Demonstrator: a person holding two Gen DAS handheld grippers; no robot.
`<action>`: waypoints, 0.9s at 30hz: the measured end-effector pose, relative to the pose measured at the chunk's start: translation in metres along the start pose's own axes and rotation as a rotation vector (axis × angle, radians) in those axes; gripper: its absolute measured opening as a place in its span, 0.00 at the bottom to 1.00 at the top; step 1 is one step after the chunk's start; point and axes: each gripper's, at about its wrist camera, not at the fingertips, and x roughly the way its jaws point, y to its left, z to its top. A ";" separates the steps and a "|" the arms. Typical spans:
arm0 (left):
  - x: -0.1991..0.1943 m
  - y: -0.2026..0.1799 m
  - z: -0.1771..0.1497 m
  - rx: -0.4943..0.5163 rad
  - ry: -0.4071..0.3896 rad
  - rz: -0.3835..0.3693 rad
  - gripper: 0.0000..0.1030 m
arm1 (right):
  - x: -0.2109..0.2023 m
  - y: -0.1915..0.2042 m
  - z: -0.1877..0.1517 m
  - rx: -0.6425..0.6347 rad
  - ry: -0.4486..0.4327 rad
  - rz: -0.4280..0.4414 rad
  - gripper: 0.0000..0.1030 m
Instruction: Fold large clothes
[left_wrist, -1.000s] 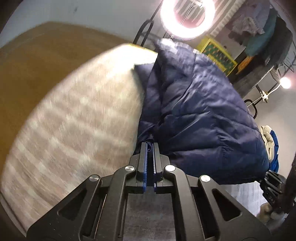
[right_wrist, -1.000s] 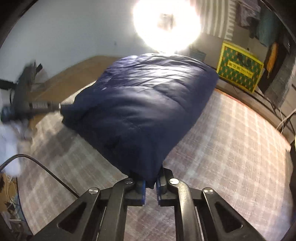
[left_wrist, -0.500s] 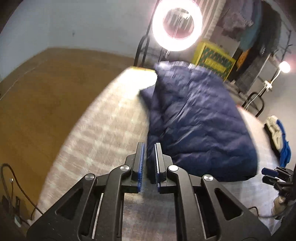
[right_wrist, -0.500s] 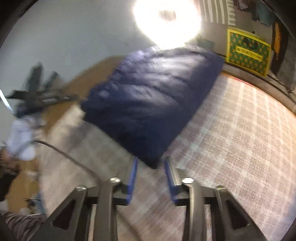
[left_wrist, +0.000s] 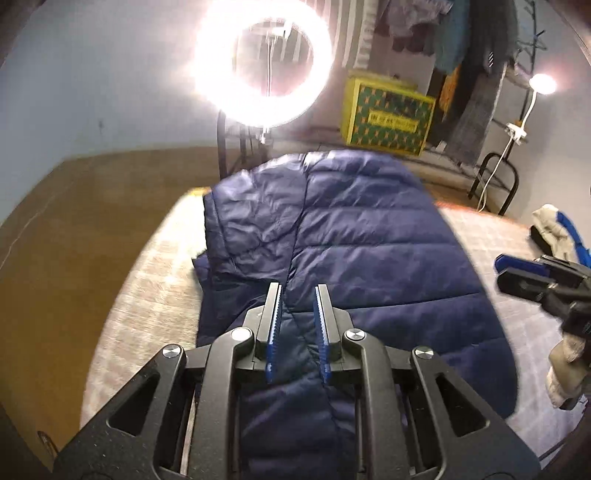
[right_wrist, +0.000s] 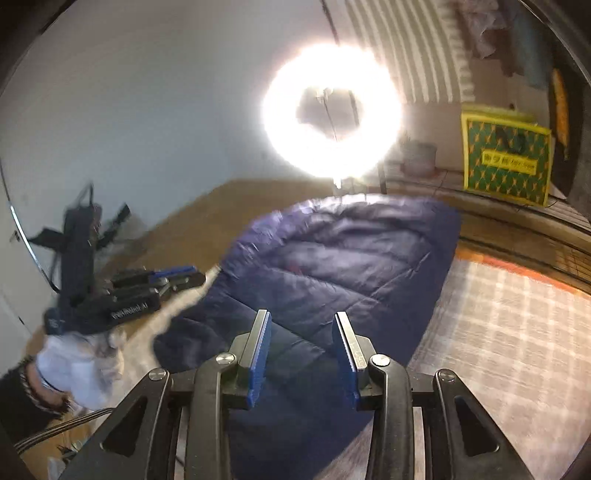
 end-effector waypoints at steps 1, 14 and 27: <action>0.008 0.002 -0.002 -0.003 0.018 0.005 0.15 | 0.012 -0.006 -0.002 -0.003 0.026 -0.014 0.35; 0.016 0.011 -0.028 -0.011 0.030 -0.013 0.15 | 0.034 -0.024 -0.004 -0.064 0.125 -0.017 0.32; 0.023 0.045 -0.006 -0.061 0.001 -0.048 0.29 | 0.102 -0.054 0.108 0.000 -0.054 -0.247 0.45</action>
